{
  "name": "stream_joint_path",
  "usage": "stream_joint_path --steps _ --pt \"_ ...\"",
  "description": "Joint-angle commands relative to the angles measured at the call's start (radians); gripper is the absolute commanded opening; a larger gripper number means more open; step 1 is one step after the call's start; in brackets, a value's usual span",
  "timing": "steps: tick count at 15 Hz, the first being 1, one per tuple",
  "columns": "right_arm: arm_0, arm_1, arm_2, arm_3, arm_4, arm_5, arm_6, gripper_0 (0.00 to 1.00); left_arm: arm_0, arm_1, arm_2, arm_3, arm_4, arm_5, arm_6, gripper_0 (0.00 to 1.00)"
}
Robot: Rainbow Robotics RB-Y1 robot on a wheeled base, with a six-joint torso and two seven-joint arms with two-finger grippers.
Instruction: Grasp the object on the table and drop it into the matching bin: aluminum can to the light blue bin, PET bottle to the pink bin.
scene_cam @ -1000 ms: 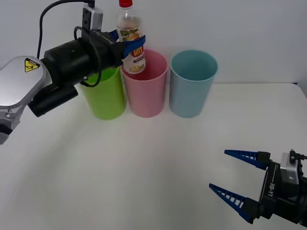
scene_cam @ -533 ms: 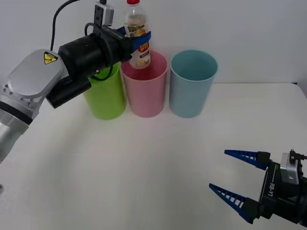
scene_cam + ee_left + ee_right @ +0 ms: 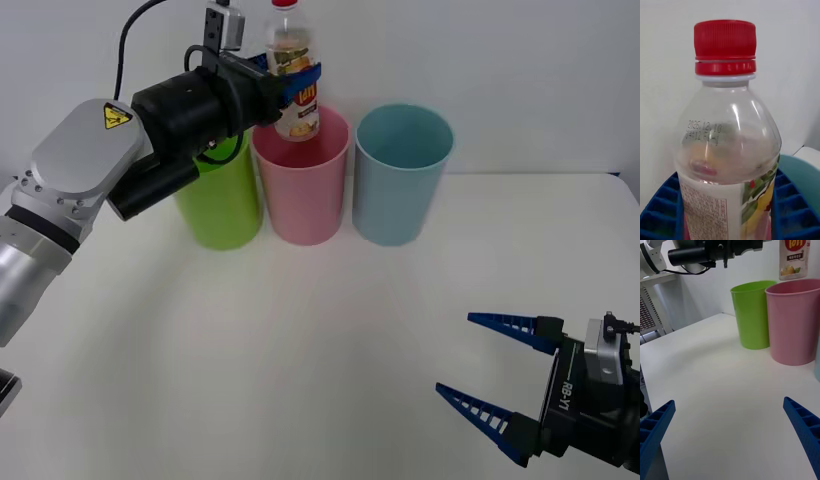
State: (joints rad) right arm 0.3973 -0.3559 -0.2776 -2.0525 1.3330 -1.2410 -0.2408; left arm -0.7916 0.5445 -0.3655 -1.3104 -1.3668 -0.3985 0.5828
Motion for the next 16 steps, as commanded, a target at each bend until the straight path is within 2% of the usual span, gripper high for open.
stream_joint_path --steps 1,11,13,16 --pt "0.000 0.000 0.000 0.000 0.000 0.000 0.000 1.00 0.000 0.000 -0.001 0.000 0.006 0.000 0.000 1.00" --pt "0.000 0.000 0.000 0.000 0.000 0.000 0.000 1.00 0.002 -0.003 -0.010 -0.023 0.043 -0.011 -0.008 1.00" --pt "0.000 0.000 0.000 0.000 0.000 0.000 0.000 1.00 0.003 0.015 -0.009 -0.030 0.103 -0.052 -0.023 1.00" --pt "0.000 0.000 0.000 0.000 0.000 0.000 0.000 1.00 0.031 0.087 -0.010 -0.052 0.276 -0.149 -0.140 1.00"
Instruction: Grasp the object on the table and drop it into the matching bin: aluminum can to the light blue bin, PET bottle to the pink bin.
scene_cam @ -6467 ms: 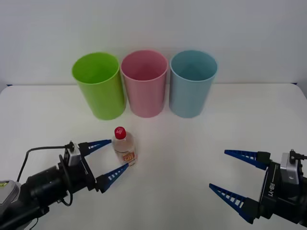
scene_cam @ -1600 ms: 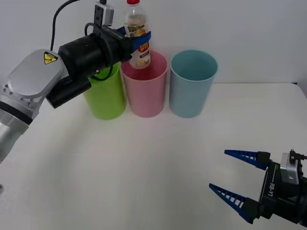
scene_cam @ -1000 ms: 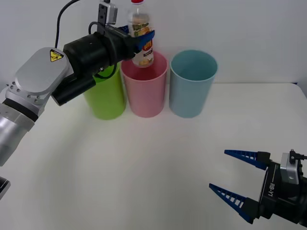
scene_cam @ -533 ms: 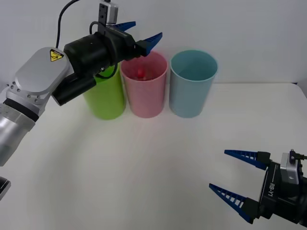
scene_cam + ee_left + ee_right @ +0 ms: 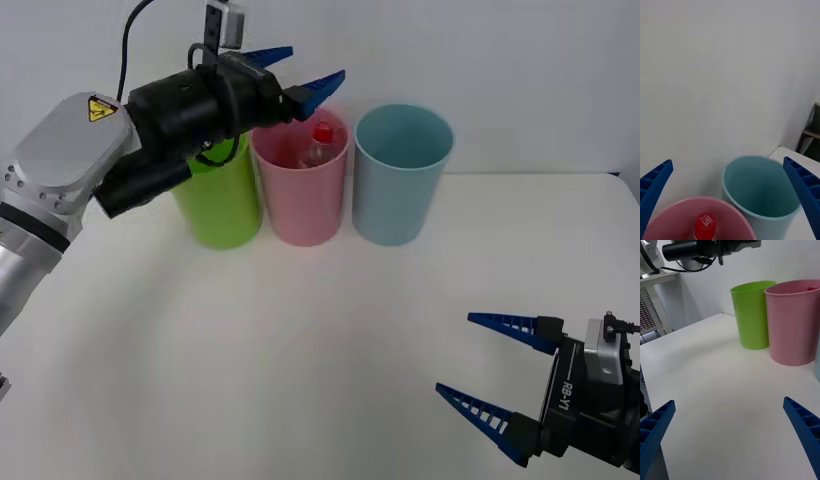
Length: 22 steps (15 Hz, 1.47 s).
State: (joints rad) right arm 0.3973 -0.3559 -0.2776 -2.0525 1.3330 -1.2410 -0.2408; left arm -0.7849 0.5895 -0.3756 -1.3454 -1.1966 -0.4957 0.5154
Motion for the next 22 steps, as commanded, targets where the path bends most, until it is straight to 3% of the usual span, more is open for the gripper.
stream_joint_path --steps 1,5,7,13,19,22 --pt "0.000 0.000 0.000 0.000 0.000 0.000 0.000 1.00 0.053 0.076 0.000 -0.058 0.158 -0.063 -0.101 1.00" --pt "0.000 0.000 0.000 0.000 0.000 0.000 0.000 1.00 0.193 0.239 0.006 -0.278 0.335 -0.066 -0.137 1.00" --pt "0.000 0.000 0.000 0.000 0.000 0.000 0.000 1.00 0.306 0.286 0.087 -0.365 0.359 -0.104 -0.186 1.00" --pt "0.000 0.000 0.000 0.000 0.000 0.000 0.000 1.00 0.601 0.289 0.328 -0.419 0.342 -0.363 -0.192 1.00" --pt "0.000 0.000 0.000 0.000 0.000 0.000 0.000 1.00 0.872 0.285 0.434 -0.517 0.348 -0.402 -0.218 1.00" --pt "0.000 0.000 0.000 0.000 0.000 0.000 0.000 1.00 0.969 0.245 0.452 -0.528 0.364 -0.423 -0.285 1.00"
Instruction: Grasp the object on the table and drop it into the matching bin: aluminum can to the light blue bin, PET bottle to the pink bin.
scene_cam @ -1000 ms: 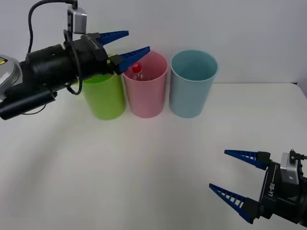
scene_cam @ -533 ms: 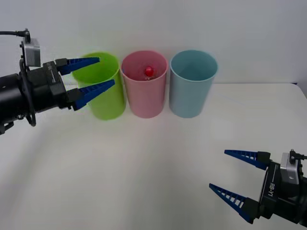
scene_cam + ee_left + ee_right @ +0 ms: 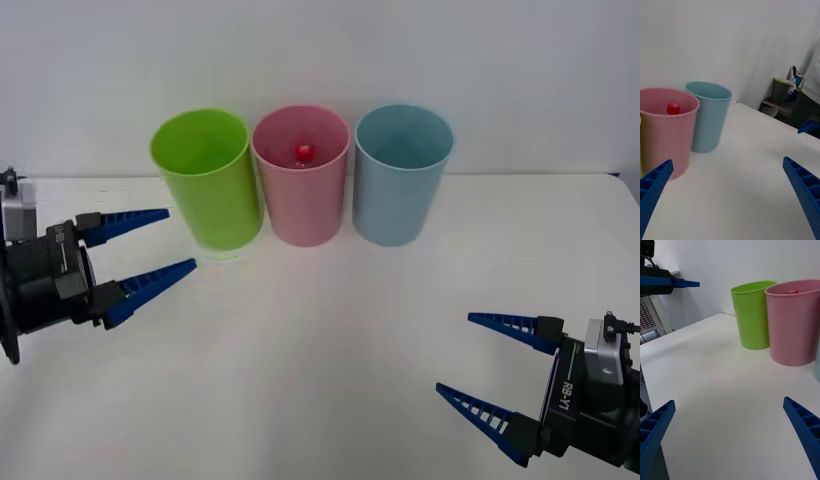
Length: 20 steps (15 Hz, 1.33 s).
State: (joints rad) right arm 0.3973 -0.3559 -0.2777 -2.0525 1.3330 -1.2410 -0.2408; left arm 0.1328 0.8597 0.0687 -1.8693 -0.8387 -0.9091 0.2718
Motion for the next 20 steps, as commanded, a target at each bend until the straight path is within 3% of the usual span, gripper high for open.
stream_joint_path --steps 1,6,12,20 --pt "0.000 0.000 0.000 0.000 0.000 0.000 0.000 1.00 0.087 -0.045 0.007 -0.004 0.004 -0.017 -0.063 1.00" --pt "0.000 0.000 0.000 0.000 0.000 0.000 0.000 1.00 0.205 -0.140 0.031 -0.004 -0.036 -0.062 -0.132 1.00" --pt "0.000 0.000 0.000 0.000 0.000 0.000 0.000 1.00 0.297 -0.346 0.200 -0.004 -0.201 -0.268 -0.140 1.00" --pt "0.000 0.000 0.000 0.000 0.000 0.000 0.000 1.00 0.329 -0.366 0.226 -0.002 -0.206 -0.281 -0.164 1.00"
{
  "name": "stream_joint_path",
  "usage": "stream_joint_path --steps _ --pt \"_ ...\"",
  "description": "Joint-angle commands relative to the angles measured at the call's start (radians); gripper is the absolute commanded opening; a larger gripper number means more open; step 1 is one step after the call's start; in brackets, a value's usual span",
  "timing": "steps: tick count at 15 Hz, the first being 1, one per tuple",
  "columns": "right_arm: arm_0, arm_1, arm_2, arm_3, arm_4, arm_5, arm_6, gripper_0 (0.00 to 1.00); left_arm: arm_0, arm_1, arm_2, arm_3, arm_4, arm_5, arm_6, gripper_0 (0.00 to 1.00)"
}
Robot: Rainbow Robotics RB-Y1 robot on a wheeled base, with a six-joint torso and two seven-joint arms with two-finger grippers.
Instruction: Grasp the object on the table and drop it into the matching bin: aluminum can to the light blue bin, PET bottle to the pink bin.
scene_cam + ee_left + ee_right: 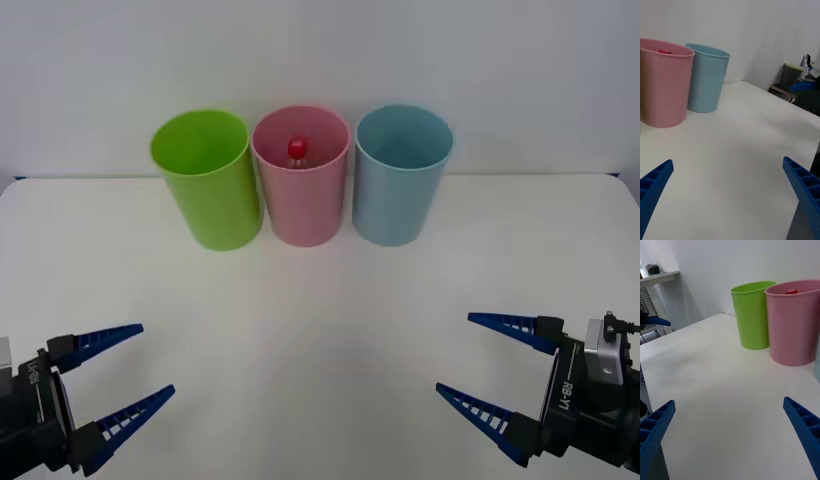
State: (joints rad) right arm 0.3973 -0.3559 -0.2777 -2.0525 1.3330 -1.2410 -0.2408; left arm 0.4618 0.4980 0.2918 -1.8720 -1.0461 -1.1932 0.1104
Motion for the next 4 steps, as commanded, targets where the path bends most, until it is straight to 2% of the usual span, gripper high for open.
stream_joint_path --steps 1,4 --pt "0.000 0.000 0.000 0.000 0.000 0.000 0.000 1.00 0.001 -0.007 0.003 0.001 0.002 0.003 -0.006 1.00" --pt "0.000 0.000 0.000 0.000 0.000 0.000 0.000 1.00 0.005 -0.010 0.003 -0.001 0.002 0.003 -0.006 1.00"
